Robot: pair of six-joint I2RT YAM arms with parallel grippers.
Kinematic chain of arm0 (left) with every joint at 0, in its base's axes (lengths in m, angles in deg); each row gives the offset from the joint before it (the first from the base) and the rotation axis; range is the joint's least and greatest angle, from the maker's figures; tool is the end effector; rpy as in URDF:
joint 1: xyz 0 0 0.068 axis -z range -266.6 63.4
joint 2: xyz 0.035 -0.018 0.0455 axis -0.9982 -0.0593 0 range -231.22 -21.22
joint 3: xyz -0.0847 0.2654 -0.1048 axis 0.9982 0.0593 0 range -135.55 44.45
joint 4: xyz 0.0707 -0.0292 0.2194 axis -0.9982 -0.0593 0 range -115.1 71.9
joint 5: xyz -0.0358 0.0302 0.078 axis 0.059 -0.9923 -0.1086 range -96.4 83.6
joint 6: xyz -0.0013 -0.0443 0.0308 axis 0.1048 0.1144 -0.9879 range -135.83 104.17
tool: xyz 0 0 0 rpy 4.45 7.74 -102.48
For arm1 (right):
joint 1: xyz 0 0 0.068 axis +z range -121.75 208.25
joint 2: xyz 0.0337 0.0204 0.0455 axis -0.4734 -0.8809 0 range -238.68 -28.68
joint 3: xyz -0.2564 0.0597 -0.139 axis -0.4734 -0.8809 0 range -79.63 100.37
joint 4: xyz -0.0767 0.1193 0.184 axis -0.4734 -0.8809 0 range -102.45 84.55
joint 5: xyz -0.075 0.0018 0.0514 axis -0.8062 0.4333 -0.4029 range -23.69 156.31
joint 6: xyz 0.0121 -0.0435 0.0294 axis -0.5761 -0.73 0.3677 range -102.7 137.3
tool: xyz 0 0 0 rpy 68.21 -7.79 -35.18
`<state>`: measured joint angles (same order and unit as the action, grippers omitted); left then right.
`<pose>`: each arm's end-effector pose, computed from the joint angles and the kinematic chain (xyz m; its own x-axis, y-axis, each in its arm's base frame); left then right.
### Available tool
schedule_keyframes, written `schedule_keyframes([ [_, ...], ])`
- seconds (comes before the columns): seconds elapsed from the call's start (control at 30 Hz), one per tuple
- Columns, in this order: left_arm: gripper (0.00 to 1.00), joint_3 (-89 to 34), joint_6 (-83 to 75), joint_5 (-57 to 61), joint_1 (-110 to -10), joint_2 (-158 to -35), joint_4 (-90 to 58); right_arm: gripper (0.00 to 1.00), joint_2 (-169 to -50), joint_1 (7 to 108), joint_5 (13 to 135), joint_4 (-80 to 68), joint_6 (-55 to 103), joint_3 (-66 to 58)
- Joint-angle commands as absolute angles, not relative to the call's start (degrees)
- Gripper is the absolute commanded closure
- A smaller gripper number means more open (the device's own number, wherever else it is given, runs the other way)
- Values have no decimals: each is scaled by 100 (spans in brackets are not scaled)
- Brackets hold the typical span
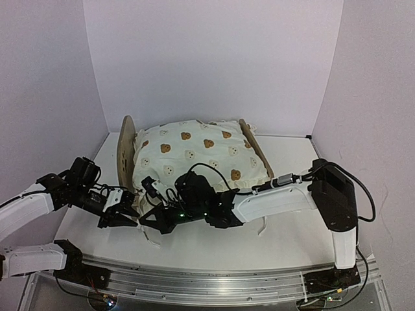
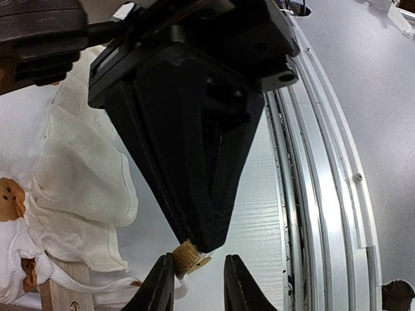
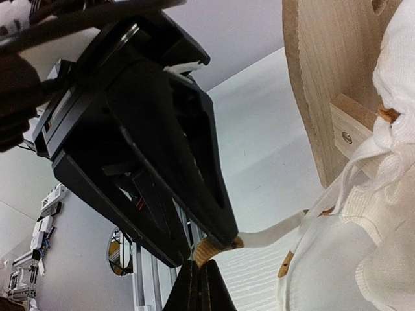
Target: Set up the pet bed
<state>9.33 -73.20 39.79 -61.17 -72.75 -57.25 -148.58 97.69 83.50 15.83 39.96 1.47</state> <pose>0.0952 -0.0737 0.2560 0.1590 0.5699 -0.8061 0.9863 -0.0556 0.1552 0.1558 0.4452 0.2450 -0.4804 -0.2325 -0.8457 -0.8760 0.1747 0.4496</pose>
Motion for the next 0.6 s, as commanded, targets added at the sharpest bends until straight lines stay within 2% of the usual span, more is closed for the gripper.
schedule_keyframes([
  [0.0, 85, 925, -7467, 3918, -6128, -7350, -5791, 100, -14955, 9725, 8548, 1845, 4067, 391],
  [0.07, 98, 913, -7349, 3873, -6129, -7352, -5722, 100, -14983, 9711, 8575, 1859, 4087, 406],
  [0.1, 100, 912, -7239, 3825, -6129, -7345, -5667, 100, -14993, 9697, 8591, 1881, 4103, 405],
  [0.27, 100, 780, -6339, 3290, -6131, -7355, -5582, 100, -15128, 9654, 8535, 1897, 4275, 555],
  [0.37, 100, 638, -5608, 2589, -6137, -7436, -5750, 95, -15248, 9616, 8348, 1898, 4440, 622],
  [0.43, 100, 566, -5160, 1948, -6140, -7442, -5804, 86, -15297, 9604, 8214, 1894, 4489, 674],
  [0.5, 100, 513, -4747, 1453, -6138, -7409, -5920, 70, -15327, 9586, 7839, 1898, 4606, 673],
  [0.57, 100, 469, -4336, 1053, -6138, -7388, -6016, 67, -15360, 9584, 7386, 1909, 4686, 660],
])
